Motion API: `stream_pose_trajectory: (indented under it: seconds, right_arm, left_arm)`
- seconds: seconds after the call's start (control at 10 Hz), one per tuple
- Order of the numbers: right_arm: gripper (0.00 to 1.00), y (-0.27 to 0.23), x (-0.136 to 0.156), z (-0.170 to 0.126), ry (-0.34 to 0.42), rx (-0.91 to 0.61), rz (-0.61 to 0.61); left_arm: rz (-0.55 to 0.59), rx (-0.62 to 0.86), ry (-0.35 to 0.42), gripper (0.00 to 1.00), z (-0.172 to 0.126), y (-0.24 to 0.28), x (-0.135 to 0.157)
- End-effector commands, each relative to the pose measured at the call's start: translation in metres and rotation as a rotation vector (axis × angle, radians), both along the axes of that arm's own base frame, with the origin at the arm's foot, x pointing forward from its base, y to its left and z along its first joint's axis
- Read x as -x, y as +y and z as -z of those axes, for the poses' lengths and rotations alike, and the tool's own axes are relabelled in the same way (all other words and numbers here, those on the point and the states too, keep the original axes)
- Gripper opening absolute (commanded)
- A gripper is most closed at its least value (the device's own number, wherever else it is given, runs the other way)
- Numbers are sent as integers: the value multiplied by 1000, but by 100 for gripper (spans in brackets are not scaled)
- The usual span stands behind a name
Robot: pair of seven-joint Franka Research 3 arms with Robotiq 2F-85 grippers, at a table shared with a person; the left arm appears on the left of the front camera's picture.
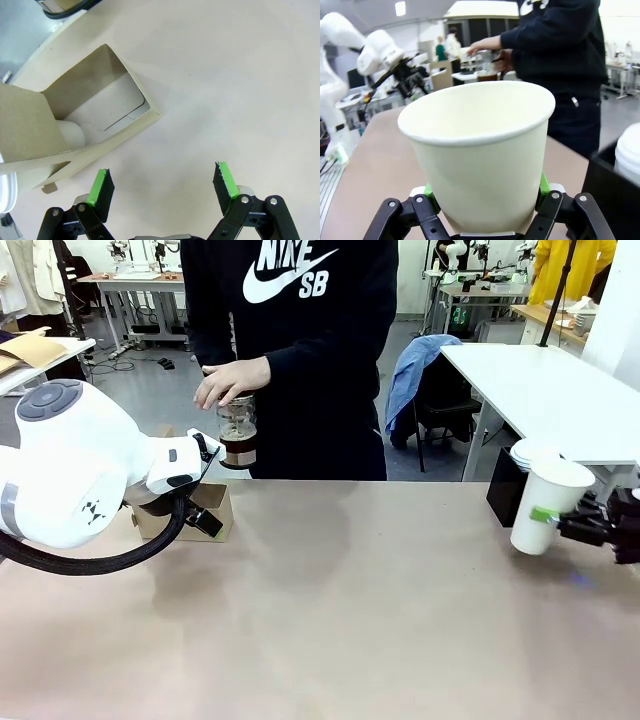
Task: Pour a drink into a cup and package it in a carrier.
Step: Pick up the 600 ml Paper Cup and place it in the middle top area of the table.
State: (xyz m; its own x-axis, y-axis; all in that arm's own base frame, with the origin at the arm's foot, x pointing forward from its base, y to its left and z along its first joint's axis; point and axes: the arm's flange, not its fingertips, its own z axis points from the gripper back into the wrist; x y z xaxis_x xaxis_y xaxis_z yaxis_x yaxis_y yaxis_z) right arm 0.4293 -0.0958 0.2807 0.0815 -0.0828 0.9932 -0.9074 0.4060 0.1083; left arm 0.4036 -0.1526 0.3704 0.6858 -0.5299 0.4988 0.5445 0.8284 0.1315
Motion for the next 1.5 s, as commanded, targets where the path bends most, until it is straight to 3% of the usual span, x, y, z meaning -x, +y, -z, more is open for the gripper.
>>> stream_pose_trajectory:
  seconds: [0.0, 0.4, 1.0, 1.2, 1.3, 1.4]
  right_arm:
    - [81, 51, -15, -34, 25, -4, 79]
    - [81, 141, -44, -68, 1, 19, 129]
    - [81, 242, -136, -21, -36, 34, 184]
    - [81, 249, -146, -1, -24, 45, 199]
    - [81, 247, -145, 2, -42, 36, 192]
    - [81, 243, -140, -3, -5, 26, 147]
  left_arm:
    - [-1, 1, 0, 100, 0, 1, 0]
    - [-1, 1, 0, 100, 0, 1, 0]
    - [-1, 1, 0, 100, 0, 1, 0]
    - [-1, 1, 0, 100, 0, 1, 0]
    - [-1, 1, 0, 100, 0, 1, 0]
    - [-1, 1, 0, 100, 0, 1, 0]
